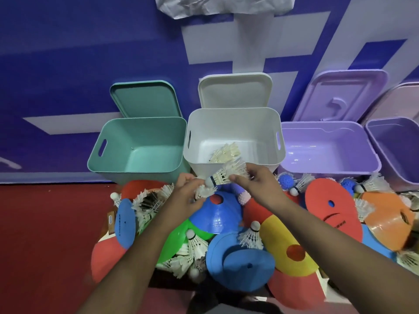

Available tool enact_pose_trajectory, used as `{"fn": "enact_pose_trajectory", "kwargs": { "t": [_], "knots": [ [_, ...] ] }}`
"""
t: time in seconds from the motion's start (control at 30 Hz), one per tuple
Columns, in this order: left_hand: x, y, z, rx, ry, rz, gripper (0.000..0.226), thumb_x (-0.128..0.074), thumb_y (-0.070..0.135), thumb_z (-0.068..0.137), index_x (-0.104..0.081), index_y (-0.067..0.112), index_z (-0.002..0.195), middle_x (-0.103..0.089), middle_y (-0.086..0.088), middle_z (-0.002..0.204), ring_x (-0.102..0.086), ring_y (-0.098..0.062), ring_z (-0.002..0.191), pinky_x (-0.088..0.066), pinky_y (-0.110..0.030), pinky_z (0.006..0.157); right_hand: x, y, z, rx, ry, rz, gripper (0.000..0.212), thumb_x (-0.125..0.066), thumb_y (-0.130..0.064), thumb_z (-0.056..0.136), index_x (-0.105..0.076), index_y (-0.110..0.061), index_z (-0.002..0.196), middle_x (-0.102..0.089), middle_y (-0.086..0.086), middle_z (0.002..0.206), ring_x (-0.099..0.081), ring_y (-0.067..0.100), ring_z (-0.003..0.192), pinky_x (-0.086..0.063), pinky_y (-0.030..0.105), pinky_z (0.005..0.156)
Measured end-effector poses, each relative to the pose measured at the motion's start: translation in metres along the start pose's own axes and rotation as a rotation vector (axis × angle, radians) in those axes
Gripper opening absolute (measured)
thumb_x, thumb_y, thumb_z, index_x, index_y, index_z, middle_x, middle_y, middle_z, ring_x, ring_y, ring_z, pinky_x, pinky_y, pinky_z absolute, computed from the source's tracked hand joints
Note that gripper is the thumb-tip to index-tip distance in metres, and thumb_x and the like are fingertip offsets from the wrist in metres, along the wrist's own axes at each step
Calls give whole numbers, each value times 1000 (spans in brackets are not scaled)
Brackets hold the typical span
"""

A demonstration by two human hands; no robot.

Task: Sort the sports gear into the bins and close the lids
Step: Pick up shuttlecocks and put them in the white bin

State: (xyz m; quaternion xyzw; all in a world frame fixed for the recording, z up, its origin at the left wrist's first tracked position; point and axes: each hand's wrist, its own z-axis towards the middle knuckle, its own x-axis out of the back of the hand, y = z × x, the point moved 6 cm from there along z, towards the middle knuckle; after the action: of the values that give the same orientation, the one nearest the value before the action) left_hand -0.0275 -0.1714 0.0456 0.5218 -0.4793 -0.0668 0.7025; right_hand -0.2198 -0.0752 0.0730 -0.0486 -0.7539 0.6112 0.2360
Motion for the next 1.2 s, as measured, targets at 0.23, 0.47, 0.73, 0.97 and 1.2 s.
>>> {"fn": "enact_pose_trajectory", "kwargs": {
  "t": [0.23, 0.47, 0.73, 0.97, 1.2],
  "knots": [
    [-14, 16, 20, 134, -72, -161, 43, -71, 17, 84, -55, 39, 117, -68, -3, 109, -64, -22, 100, -49, -36, 95, 36, -10, 19, 16, -38, -199, 42, -71, -31, 87, -41, -17, 62, -33, -9, 53, -32, 6, 47, -26, 26, 50],
    [-8, 37, 69, 85, -5, -255, 68, -73, 17, 77, -39, 48, 128, -53, 14, 111, -52, 4, 96, -44, -20, 83, 58, -17, 43, 91, -40, -302, 29, -61, -24, 95, -44, -10, 76, -42, 2, 93, -41, 11, 80, -27, 19, 67],
    [-1, 30, 146, 78, -154, 39, 36, -71, 20, 87, -58, 27, 119, -60, 8, 119, -55, -5, 109, -37, -4, 88, 60, 16, 98, -106, 98, -189, 26, -66, -27, 90, -47, -10, 85, -45, 3, 72, -46, 20, 68, -37, 34, 64],
    [-19, -26, 190, 199, -301, 133, 36, -73, 20, 86, -62, 23, 120, -61, 5, 123, -55, -11, 114, -42, -25, 100, 37, 58, 144, -258, 39, -264, 20, -70, -18, 86, -60, -9, 101, -61, 3, 88, -60, 21, 82, -45, 29, 69],
    [-50, -67, 195, 296, -564, 255, 44, -77, 16, 80, -61, 16, 121, -59, -2, 119, -57, -15, 112, -48, -25, 90, 12, 83, 168, -283, -165, -589, 19, -58, -13, 88, -71, -8, 100, -69, 9, 107, -62, 24, 98, -44, 26, 77]
  ]
}}
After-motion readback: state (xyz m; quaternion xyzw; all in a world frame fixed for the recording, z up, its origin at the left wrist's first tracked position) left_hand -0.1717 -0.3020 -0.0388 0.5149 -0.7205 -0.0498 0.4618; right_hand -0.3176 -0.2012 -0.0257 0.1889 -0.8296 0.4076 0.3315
